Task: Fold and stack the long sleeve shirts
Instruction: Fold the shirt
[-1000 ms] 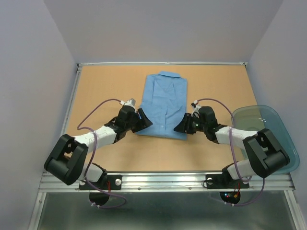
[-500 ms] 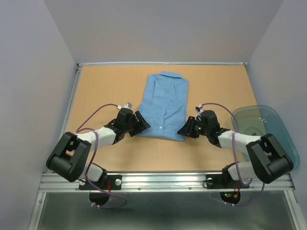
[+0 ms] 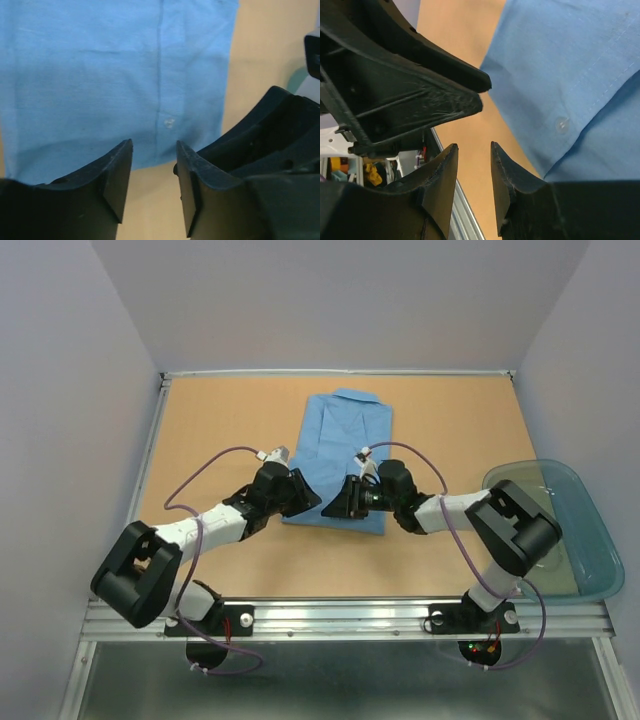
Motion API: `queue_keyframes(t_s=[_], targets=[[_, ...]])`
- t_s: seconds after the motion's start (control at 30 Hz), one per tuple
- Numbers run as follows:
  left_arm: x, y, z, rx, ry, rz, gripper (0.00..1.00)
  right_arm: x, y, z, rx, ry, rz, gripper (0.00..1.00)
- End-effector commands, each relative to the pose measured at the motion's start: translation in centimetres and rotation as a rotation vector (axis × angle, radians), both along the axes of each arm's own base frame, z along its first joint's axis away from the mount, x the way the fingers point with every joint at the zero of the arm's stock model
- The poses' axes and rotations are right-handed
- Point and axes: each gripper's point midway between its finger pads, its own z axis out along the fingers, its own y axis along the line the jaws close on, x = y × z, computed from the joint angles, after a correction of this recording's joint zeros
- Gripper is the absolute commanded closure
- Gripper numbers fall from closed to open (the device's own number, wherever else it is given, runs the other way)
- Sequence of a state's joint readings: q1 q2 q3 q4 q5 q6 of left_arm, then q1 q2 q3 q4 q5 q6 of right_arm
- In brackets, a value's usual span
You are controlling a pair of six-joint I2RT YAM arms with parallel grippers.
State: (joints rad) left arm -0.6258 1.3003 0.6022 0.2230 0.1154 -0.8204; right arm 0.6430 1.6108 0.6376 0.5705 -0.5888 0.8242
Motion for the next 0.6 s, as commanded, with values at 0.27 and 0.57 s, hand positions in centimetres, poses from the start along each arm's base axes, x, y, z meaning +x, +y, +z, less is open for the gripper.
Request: queue_keyframes(t_s=[0.27,0.57], targets=[[-1.5,3.8,-10.0,0.110,0.232,0.109,0.81,-1.8,0.3,-7.5,-0.003,0.176,0.059,0.62],[-1.2,6.0,-11.1,0.098,0.263,0.165,0.84,0.2,-10.1,-8.1,0.026,0.252,-0.148,0.62]])
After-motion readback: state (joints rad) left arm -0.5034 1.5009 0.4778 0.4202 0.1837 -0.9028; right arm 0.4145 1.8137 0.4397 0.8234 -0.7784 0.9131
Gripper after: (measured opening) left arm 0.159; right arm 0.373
